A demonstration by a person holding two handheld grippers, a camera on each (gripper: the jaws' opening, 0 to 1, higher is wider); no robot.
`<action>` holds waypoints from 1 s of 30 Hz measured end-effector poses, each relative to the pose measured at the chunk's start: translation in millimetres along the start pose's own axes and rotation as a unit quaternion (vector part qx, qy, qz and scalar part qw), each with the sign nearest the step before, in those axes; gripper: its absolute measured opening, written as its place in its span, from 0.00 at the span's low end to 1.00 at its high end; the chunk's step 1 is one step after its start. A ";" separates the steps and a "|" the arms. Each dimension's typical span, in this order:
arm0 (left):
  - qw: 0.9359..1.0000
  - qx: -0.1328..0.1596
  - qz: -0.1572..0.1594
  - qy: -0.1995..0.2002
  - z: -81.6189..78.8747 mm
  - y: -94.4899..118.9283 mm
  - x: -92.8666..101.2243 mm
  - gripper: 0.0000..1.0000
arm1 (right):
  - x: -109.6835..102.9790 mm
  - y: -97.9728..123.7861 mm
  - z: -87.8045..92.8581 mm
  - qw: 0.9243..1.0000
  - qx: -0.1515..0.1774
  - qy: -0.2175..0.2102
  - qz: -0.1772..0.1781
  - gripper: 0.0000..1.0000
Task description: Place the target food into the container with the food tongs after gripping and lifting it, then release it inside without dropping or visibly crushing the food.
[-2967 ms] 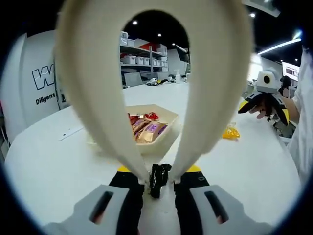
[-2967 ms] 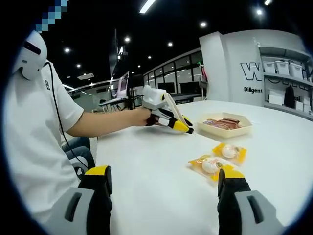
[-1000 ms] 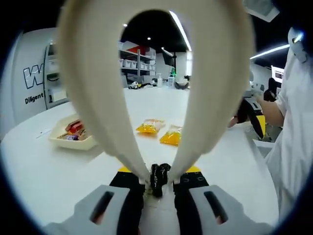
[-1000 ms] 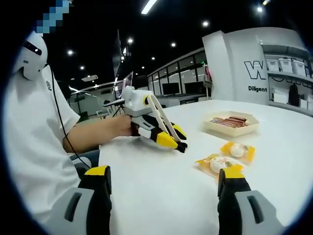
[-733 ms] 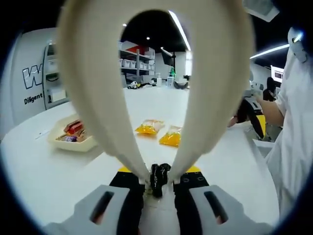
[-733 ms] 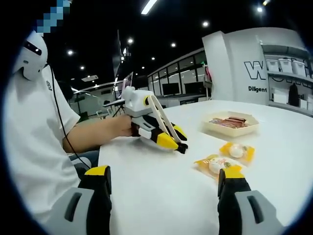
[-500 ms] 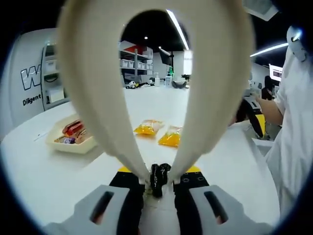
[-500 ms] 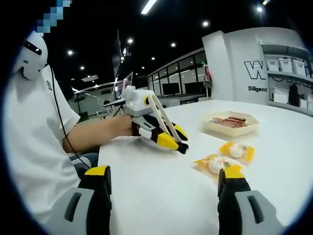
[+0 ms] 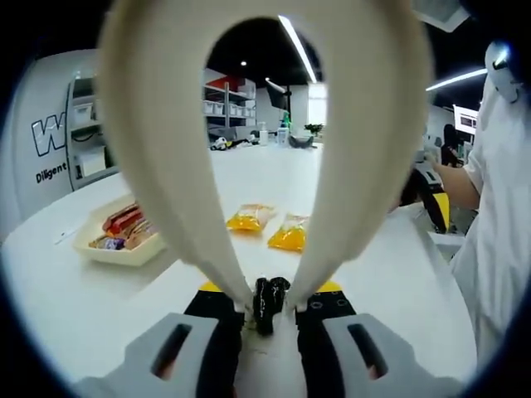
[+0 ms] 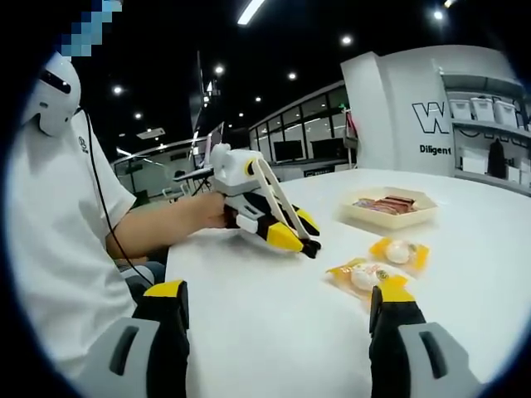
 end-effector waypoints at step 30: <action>1.000 -0.009 0.005 -0.007 -3.1 -7.0 2.2 0.24 | 0.8 2.1 3.3 1.000 0.001 -0.004 0.003 0.91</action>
Point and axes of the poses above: the point that each gripper's makers call its tool centre point, and the gripper's own axes: y roughly backward along the fingers, x roughly to its right, z roughly out of its underside, the point moved 9 cm from there along y, roughly backward along the fingers, and after that the axes turned 9 degrees about y, right-handed, at the moved point
